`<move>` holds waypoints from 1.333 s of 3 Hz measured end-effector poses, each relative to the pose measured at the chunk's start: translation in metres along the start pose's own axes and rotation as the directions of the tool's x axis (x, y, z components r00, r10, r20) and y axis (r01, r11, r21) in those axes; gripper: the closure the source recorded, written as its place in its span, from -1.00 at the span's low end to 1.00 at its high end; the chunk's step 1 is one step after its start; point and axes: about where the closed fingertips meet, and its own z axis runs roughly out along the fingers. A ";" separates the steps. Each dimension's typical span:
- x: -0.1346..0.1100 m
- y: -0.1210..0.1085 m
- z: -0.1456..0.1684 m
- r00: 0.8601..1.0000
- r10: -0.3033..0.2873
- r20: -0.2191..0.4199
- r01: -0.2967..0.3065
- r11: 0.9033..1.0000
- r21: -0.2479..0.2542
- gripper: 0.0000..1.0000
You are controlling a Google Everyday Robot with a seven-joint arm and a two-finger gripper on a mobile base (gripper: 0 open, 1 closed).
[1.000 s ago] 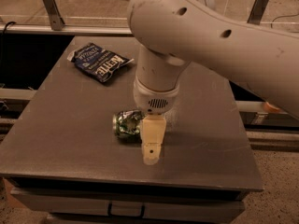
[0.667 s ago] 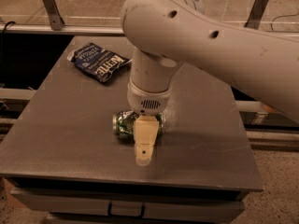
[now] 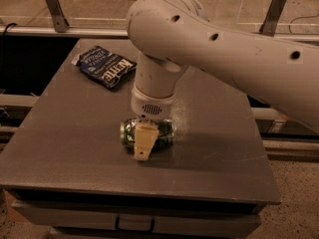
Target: Place green can upright
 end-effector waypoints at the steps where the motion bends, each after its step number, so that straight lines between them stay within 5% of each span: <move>1: -0.001 0.000 -0.003 1.000 0.005 0.001 -0.005 1.000 -0.002 0.28; 2: -0.001 0.000 -0.007 1.000 0.005 0.001 -0.005 1.000 -0.002 0.77; 3: 0.001 -0.010 -0.052 0.994 0.030 0.107 -0.034 0.999 0.035 1.00; 4: 0.019 -0.034 -0.121 0.943 0.061 0.328 -0.083 0.995 0.053 1.00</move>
Offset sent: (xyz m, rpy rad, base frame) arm 0.0235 -0.0123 0.1318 0.2548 -0.0679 -0.1343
